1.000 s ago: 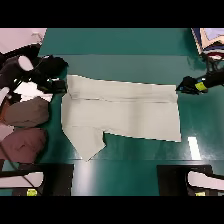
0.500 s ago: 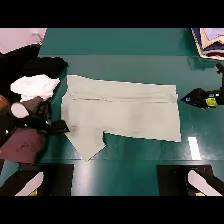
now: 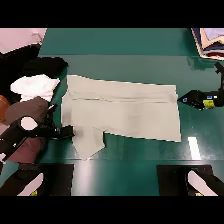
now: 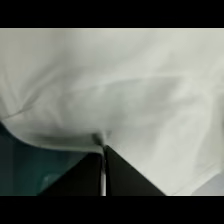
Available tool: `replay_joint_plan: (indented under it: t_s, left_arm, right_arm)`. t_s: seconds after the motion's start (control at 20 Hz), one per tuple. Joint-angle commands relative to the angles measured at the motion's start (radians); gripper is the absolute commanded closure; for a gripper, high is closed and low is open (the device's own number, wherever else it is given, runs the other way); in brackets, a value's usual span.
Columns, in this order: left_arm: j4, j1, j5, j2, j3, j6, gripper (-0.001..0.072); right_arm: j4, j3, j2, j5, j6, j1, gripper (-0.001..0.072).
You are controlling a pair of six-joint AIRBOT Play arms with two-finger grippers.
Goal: Fold the shirts.
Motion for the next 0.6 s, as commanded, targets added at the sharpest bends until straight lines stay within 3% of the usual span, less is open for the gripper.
replay_joint_plan:
  t_s: [0.0,0.2,0.25,0.3,0.45,0.55]
  left_arm:
    - [-0.025,-0.008,-0.001,0.006,0.022,-0.002,0.0679]
    - [0.005,-0.008,-0.08,0.008,0.101,0.016,0.068]
    - [0.003,-0.008,-0.08,0.008,0.111,0.027,0.0679]
    - [0.003,-0.008,-0.077,0.008,0.118,0.031,0.0679]
    - [0.003,-0.008,-0.075,0.008,0.12,0.032,0.0679]
    - [0.003,-0.008,-0.079,0.008,0.12,0.033,0.0679]
  right_arm:
    - [-0.056,-0.002,0.003,0.069,0.001,-0.056,0.0331]
    - [-0.337,-0.076,0.01,0.215,0.016,-0.201,0.0318]
    - [-0.375,-0.14,0.015,0.225,0.016,-0.241,0.0204]
    - [-0.368,-0.205,0.014,0.22,0.016,-0.275,0.0173]
    - [-0.302,-0.386,0.007,0.145,0.008,-0.307,0.0193]
    - [-0.263,-0.455,0.007,0.068,0.008,-0.282,0.0252]
